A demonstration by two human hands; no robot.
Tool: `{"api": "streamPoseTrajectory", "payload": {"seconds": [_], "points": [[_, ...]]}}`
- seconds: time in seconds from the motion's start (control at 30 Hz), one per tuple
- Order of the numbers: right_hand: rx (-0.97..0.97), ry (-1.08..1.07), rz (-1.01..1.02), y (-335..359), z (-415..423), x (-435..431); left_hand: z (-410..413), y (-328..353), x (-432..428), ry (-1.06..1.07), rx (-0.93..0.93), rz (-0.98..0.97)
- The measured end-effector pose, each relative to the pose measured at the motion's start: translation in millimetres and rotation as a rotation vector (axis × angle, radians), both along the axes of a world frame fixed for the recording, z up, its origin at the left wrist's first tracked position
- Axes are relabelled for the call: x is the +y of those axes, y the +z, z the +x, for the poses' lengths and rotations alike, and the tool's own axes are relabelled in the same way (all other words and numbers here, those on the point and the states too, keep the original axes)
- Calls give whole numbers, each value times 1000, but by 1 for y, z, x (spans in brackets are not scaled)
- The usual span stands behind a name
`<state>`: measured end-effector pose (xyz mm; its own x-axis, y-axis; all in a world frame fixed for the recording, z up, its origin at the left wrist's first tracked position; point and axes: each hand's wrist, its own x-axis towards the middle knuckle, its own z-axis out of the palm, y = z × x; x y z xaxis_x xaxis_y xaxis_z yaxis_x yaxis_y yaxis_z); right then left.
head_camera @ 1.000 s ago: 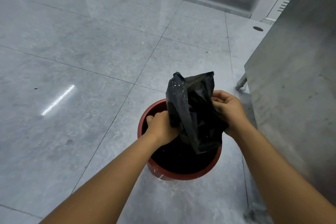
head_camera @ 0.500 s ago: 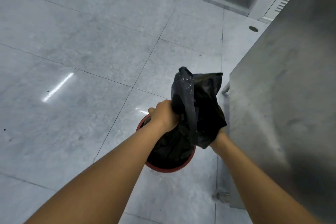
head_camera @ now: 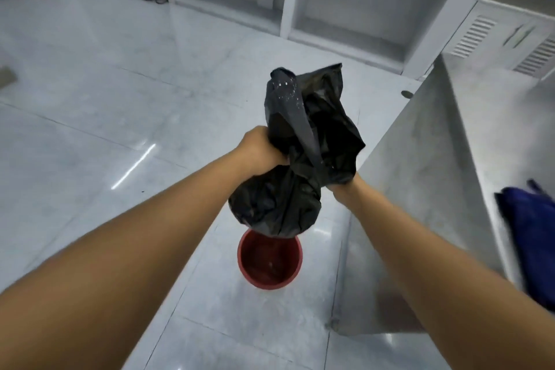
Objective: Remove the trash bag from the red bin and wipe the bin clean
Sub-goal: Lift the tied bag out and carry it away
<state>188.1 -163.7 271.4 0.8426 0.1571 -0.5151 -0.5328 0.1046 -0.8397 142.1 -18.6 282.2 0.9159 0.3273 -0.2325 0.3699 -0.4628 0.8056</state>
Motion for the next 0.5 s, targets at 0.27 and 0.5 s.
{"api": "streamPoseTrajectory", "payload": {"seconds": [0.27,0.5], "points": [[-280,245,25,118,-11,69,-45,128,56,232,-172,-18],[-400,450,-79,155,-34,173,-99,166,149,360,-275,-131]]}}
